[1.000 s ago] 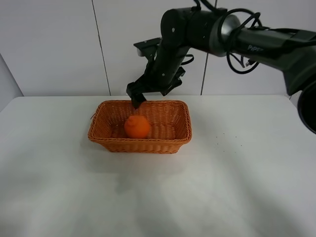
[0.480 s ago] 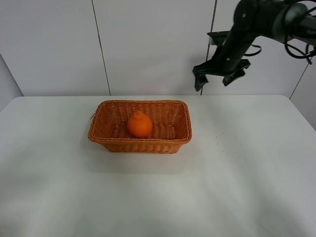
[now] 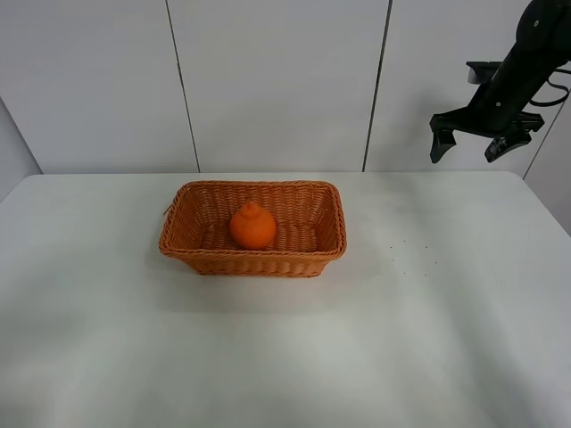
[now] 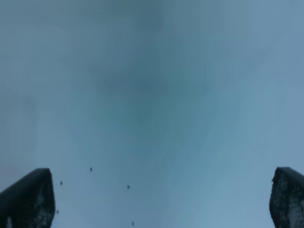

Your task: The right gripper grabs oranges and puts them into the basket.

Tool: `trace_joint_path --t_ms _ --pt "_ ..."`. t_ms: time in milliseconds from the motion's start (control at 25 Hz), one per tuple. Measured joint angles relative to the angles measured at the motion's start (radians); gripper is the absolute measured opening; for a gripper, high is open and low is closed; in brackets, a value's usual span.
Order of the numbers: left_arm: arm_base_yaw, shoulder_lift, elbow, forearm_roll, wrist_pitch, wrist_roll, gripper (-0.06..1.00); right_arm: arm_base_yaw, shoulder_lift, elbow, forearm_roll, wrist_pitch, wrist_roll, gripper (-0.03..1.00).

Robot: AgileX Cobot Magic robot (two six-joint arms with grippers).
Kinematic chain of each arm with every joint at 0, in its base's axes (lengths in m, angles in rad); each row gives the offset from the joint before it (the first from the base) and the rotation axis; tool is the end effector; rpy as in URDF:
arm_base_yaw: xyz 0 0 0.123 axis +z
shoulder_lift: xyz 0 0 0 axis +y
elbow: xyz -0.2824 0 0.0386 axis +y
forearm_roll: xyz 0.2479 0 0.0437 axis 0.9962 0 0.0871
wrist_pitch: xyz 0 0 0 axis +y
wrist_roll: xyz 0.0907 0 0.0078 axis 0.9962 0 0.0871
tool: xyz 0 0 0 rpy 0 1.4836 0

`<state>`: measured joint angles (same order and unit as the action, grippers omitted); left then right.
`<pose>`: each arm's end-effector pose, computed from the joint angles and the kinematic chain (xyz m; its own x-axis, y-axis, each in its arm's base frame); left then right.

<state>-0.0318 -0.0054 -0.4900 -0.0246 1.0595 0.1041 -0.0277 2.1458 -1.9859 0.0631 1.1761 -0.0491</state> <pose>-0.0045 -0.0018 0.2745 -0.4521 0.1063 -0.8856 0.0928 0.9931 0.0719 0.4663 -0.0076 0.2564 -0.9480 0.0015 -0.3184 -0.0143 0.9988 0.0473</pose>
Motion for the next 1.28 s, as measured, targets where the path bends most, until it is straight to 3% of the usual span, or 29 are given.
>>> trace_joint_path --t_ms 400,600,840,1160,1280 --pt "0.000 0.000 0.000 0.000 0.000 0.000 0.88 0.036 -0.022 0.008 0.012 0.041 -0.019 0.69" --pt "0.000 0.000 0.000 0.000 0.000 0.000 0.88 0.038 -0.144 0.116 0.007 0.040 -0.019 0.69" --pt "0.000 0.000 0.000 0.000 0.000 0.000 0.88 0.038 -0.417 0.465 0.004 0.038 -0.019 0.69" --pt "0.000 0.000 0.000 0.000 0.000 0.000 0.88 0.038 -0.973 1.039 0.001 0.042 -0.019 0.69" --pt "0.000 0.000 0.000 0.000 0.000 0.000 0.88 0.038 -1.186 1.222 0.001 -0.001 -0.019 0.69"
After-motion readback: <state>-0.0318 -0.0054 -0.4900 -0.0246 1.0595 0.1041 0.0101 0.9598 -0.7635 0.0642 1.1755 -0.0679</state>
